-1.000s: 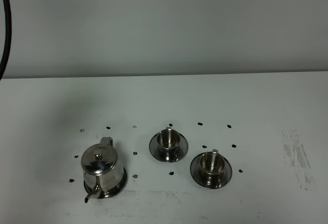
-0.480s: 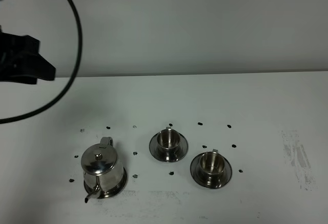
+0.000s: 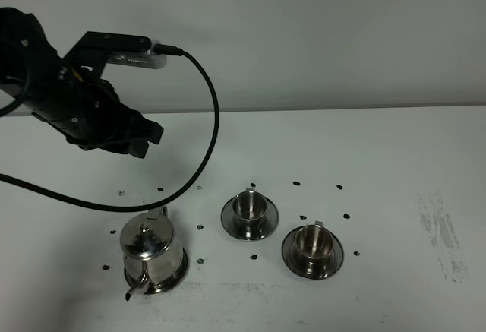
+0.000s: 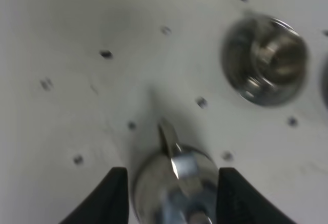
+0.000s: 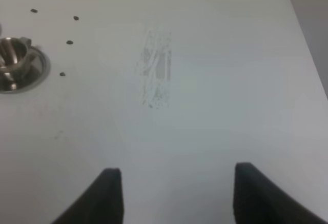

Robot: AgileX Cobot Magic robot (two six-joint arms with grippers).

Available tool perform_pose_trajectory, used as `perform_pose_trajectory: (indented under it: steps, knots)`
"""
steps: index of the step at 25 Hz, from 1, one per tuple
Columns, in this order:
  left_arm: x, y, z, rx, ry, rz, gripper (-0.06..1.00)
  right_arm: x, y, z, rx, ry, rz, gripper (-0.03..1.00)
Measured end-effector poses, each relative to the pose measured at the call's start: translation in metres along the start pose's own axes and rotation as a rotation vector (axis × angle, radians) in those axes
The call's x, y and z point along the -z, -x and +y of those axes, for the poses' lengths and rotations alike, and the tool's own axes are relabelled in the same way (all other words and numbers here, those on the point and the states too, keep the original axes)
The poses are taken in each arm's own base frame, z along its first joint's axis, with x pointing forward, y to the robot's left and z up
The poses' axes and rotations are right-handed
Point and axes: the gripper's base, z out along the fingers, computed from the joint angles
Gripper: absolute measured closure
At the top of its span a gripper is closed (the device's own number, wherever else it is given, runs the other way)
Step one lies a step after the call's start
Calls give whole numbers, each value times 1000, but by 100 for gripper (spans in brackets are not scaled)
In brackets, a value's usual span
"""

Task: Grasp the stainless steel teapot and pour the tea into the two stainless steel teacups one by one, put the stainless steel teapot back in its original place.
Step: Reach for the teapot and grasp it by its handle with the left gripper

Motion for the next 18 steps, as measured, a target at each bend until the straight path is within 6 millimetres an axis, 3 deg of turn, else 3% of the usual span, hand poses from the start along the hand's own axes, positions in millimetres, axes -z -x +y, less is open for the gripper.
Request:
perform_pose_trajectory:
  steps: [8,13,18]
  knots:
    - [-57,4,-25,-58,-9,-49,49,0,0,0,15,25,-3,48]
    - [-84,-4,-23,-102,21,6,49,0,0,0,15,26,-3,48]
    - [-97,-10,-17,-159,67,46,49,0,0,0,15,26,-3,48]
